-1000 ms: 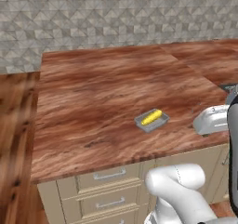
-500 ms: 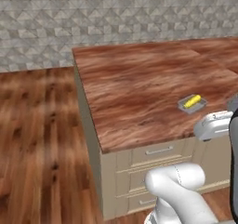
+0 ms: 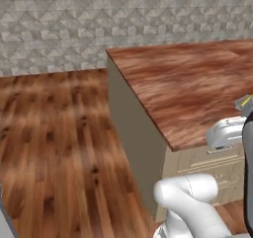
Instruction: Take the corn and lime out of the freezer and place them in the tupperware container on the counter. Then put the tupperware containing the vegetables back in the freezer.
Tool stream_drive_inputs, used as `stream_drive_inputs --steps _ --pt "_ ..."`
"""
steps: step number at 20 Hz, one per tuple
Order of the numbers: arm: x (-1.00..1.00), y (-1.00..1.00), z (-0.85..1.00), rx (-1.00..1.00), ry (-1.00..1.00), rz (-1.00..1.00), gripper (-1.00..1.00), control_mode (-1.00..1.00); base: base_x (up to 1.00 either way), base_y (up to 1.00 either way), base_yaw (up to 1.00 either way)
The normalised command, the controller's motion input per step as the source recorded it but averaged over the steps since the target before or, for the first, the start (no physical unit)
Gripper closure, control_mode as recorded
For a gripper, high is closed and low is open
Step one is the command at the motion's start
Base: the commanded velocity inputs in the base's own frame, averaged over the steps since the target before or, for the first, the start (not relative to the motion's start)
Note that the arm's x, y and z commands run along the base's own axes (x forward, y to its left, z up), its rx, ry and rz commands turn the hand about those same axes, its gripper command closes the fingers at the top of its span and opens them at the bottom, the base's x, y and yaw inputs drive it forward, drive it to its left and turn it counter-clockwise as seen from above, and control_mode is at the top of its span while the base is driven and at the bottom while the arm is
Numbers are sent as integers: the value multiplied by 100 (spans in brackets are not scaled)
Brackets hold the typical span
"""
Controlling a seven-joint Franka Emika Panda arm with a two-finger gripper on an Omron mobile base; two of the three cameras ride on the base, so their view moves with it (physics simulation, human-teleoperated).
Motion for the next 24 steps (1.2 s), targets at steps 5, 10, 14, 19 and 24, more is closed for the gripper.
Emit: stream_drive_inputs --steps 5,10,14,19,24 --pt "0 0 0 0 0 0 -100 100 63 99 -2" --pt "0 0 0 0 0 0 -100 100 98 81 0" --pt "0 0 0 0 0 0 -100 100 100 48 0" --pt "0 0 0 0 0 0 -100 100 100 27 0" --pt "0 0 0 0 0 0 -100 100 100 23 21"
